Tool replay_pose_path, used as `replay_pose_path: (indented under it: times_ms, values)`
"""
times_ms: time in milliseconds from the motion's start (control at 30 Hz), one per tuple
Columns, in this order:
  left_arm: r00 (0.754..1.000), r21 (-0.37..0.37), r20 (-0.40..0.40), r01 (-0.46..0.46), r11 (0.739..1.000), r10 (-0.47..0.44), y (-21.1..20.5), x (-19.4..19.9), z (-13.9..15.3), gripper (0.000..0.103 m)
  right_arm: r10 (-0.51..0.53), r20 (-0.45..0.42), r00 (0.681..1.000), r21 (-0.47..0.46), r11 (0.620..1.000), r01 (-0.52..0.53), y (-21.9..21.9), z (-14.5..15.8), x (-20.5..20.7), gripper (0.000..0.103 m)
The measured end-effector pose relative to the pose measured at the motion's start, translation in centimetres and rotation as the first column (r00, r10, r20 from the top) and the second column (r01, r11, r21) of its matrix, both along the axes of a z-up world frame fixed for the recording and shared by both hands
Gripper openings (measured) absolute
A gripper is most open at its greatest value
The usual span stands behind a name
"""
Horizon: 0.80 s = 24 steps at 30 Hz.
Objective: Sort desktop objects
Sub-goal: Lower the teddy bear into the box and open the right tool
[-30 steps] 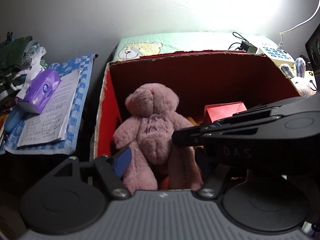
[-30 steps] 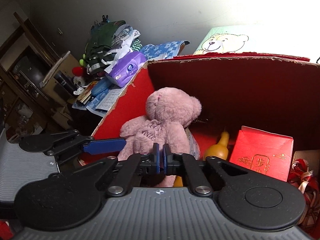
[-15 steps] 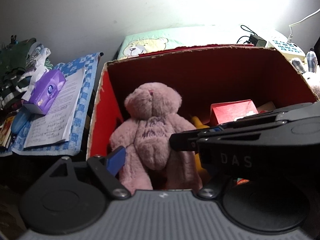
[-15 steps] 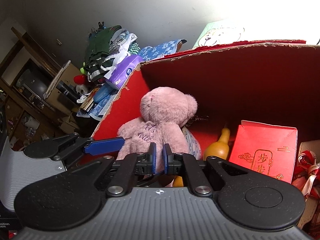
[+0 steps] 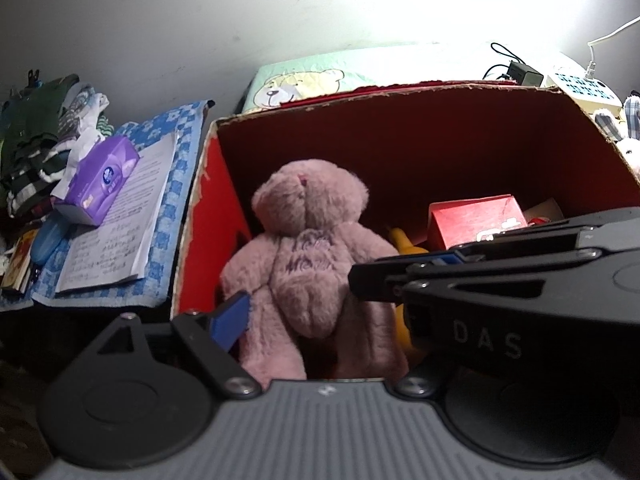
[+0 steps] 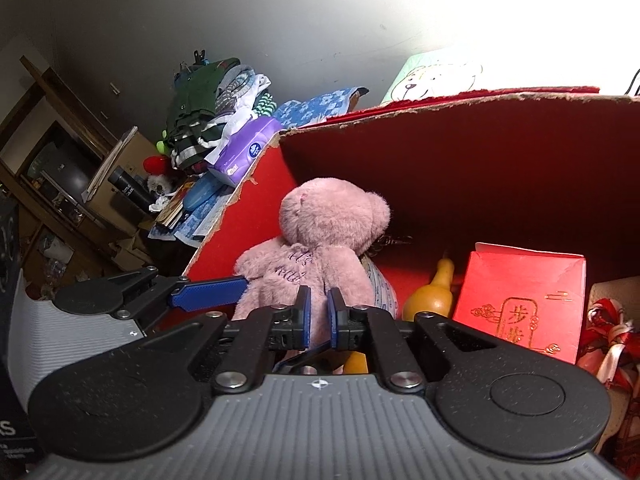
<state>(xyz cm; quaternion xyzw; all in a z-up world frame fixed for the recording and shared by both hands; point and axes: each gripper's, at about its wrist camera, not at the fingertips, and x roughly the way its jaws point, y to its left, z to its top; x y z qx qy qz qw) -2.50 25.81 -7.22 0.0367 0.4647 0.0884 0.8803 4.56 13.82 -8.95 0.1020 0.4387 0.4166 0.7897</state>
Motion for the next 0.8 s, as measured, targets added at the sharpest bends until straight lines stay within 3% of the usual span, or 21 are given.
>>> replay_pose_path:
  times_ms: [167, 800]
  values:
    - [1.000, 0.003, -0.003, -0.003, 1.000, 0.003, -0.1, 0.1, -0.1, 0.086, -0.038, 0.018, 0.999, -0.016, 0.999, 0.038, -0.7, 0.1, -0.2, 0.021]
    - [0.997, 0.052, -0.063, -0.048, 0.997, 0.052, -0.7, 0.8, -0.3, 0.090, -0.185, 0.032, 0.982, -0.032, 0.982, 0.186, -3.5, 0.3, -1.4, 0.025]
